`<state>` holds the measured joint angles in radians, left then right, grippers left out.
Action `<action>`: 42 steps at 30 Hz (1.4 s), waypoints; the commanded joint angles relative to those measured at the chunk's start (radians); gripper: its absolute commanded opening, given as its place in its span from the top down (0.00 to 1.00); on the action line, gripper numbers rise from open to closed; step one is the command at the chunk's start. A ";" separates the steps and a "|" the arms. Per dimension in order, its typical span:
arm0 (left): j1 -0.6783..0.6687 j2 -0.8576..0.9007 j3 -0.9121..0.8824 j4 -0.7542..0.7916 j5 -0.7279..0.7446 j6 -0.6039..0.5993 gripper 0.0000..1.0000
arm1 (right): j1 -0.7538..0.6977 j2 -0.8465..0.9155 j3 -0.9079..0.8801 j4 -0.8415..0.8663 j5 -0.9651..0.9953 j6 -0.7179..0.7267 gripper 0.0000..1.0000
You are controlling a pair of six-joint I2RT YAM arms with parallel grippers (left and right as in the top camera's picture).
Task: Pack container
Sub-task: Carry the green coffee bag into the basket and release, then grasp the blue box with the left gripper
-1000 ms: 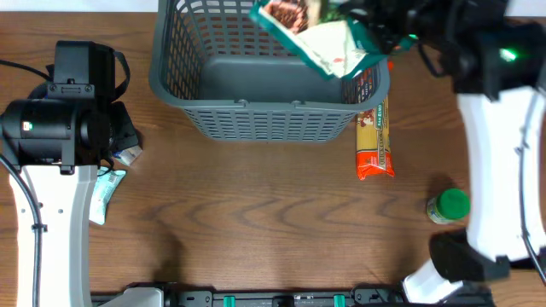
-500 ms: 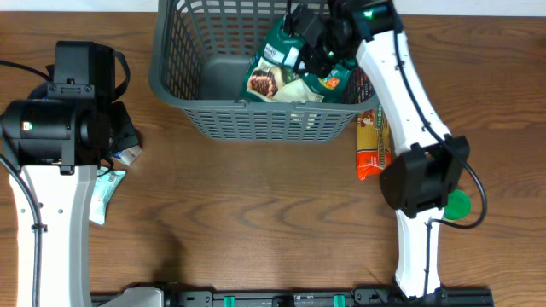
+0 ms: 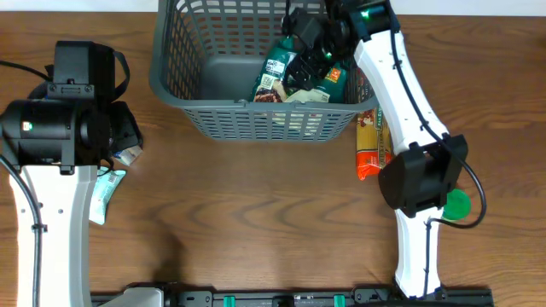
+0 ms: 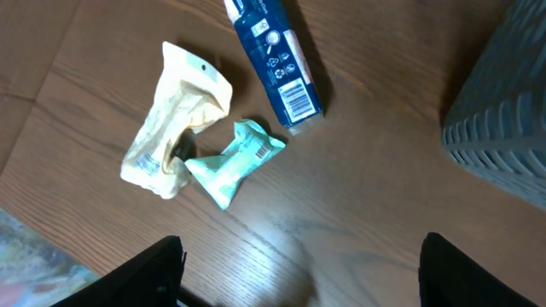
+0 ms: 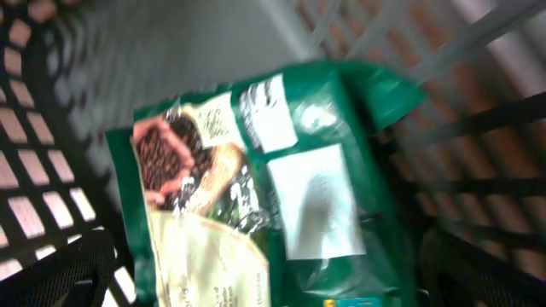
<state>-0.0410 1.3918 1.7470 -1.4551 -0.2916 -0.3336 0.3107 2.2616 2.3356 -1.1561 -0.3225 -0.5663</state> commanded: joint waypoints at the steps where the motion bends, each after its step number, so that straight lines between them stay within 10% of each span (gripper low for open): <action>1: 0.007 -0.010 0.005 0.006 -0.010 -0.098 0.29 | -0.001 -0.154 0.069 0.059 0.018 0.146 0.01; 6: 0.075 -0.039 0.005 0.066 -0.008 -0.311 0.28 | -0.032 -0.327 0.125 0.177 0.360 0.402 0.01; 15: 0.266 0.136 0.005 0.188 0.017 -0.316 0.28 | -0.345 -0.528 0.126 0.039 0.591 0.718 0.01; 25: 0.405 0.424 0.005 0.319 0.208 -0.386 0.25 | -0.700 -0.467 0.122 -0.142 0.308 0.691 0.01; 42: 0.416 0.774 0.005 0.439 0.237 -0.269 0.19 | -0.739 -0.331 0.122 -0.173 0.288 0.601 0.01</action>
<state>0.3721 2.1342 1.7470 -1.0233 -0.0547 -0.6201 -0.4217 1.9167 2.4577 -1.3247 -0.0269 0.0586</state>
